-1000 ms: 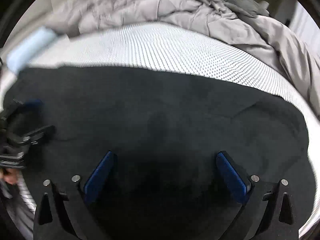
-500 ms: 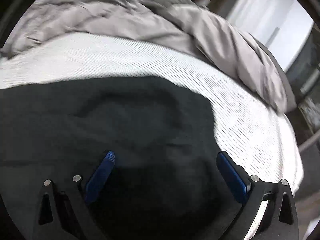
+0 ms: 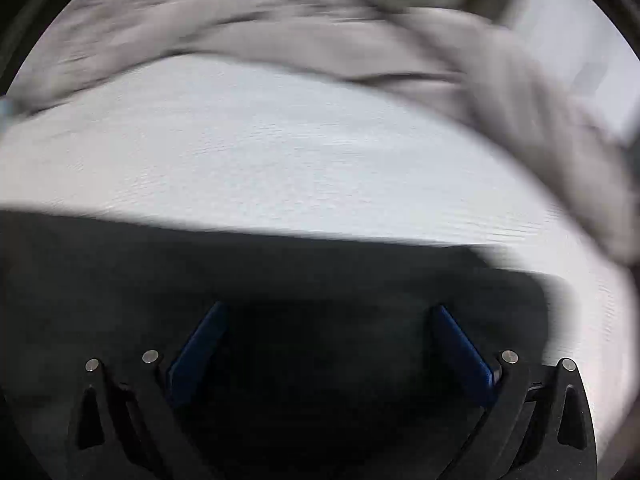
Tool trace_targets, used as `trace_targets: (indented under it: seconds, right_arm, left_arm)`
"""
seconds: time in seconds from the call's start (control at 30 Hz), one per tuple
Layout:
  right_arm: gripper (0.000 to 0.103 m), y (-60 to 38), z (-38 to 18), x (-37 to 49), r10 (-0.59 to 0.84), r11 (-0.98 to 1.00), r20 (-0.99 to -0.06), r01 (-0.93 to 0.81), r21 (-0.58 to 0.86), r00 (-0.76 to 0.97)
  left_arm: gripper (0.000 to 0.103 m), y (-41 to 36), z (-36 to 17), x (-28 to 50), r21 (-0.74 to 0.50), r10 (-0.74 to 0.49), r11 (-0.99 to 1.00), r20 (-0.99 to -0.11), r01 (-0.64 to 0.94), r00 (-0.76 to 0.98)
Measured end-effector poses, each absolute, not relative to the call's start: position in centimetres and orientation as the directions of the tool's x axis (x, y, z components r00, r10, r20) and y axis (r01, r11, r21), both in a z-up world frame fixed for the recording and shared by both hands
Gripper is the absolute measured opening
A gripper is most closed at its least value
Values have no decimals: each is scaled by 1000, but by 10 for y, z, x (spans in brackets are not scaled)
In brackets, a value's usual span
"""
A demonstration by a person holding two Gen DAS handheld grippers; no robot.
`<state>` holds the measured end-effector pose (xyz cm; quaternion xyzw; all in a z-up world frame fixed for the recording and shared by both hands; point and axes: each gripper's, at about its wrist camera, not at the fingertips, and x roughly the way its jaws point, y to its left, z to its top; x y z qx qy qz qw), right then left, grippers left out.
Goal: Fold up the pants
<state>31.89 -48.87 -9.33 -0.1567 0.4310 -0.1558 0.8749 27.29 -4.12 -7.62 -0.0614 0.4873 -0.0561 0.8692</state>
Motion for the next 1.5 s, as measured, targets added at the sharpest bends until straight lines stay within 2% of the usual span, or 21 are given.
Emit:
trace_targets:
  seconds: [0.07, 0.17, 0.3, 0.43, 0.6, 0.7, 0.8, 0.9, 1.0, 1.13, 1.23, 1.27, 1.4, 1.5]
  right_arm:
    - [103, -524, -95, 324, -458, 888, -724, 219, -405, 516]
    - [103, -544, -90, 320, -362, 931, -761, 240, -274, 538]
    - [103, -536, -63, 293, -315, 949, -710, 216, -229, 630]
    - [103, -503, -54, 264, -118, 990, -667, 40, -132, 735]
    - [103, -456, -73, 257, -3, 992, -735, -90, -86, 678]
    - [103, -417, -86, 245, 89, 969, -769, -234, -81, 633]
    - [103, -383, -105, 237, 55, 929, -804, -326, -177, 592]
    - [103, -387, -111, 233, -3, 921, -813, -316, -230, 582]
    - [103, -429, -109, 229, -52, 945, -814, -235, -228, 579]
    - [102, -482, -103, 217, -170, 969, -794, -49, -243, 584]
    - [102, -476, -96, 199, -173, 967, -768, -42, -251, 616]
    - [103, -465, -93, 193, -147, 966, -765, -73, -246, 627]
    - [103, -403, -84, 167, 118, 950, -756, -296, -103, 643]
    - [103, -368, -96, 161, 192, 914, -791, -399, -71, 580]
  left_arm:
    - [102, -43, -77, 273, -147, -150, 988, -840, 49, 522]
    - [102, -48, -82, 271, -105, -120, 993, -836, 59, 535]
    - [102, -45, -82, 269, -122, -134, 991, -831, 59, 540]
    - [102, -44, -82, 264, -120, -134, 991, -828, 62, 544]
    - [102, -44, -81, 262, -119, -132, 991, -829, 60, 544]
    - [102, -39, -60, 246, -98, -87, 995, -787, 16, 610]
    - [102, -42, -42, 218, -121, -140, 990, -758, 73, 638]
    - [102, -53, -48, 190, -84, -167, 983, -789, 165, 592]
    - [102, -48, -68, 169, -8, -102, 985, -828, 170, 551]
    - [102, -23, -69, 138, 21, -71, 989, -800, 146, 596]
    - [102, -18, -58, 125, 24, -53, 993, -785, 116, 617]
    - [102, -23, -52, 121, -2, -86, 991, -779, 135, 621]
    - [102, -71, -45, 113, -79, -235, 957, -778, 280, 583]
    - [102, -111, -59, 108, -69, -265, 928, -813, 367, 519]
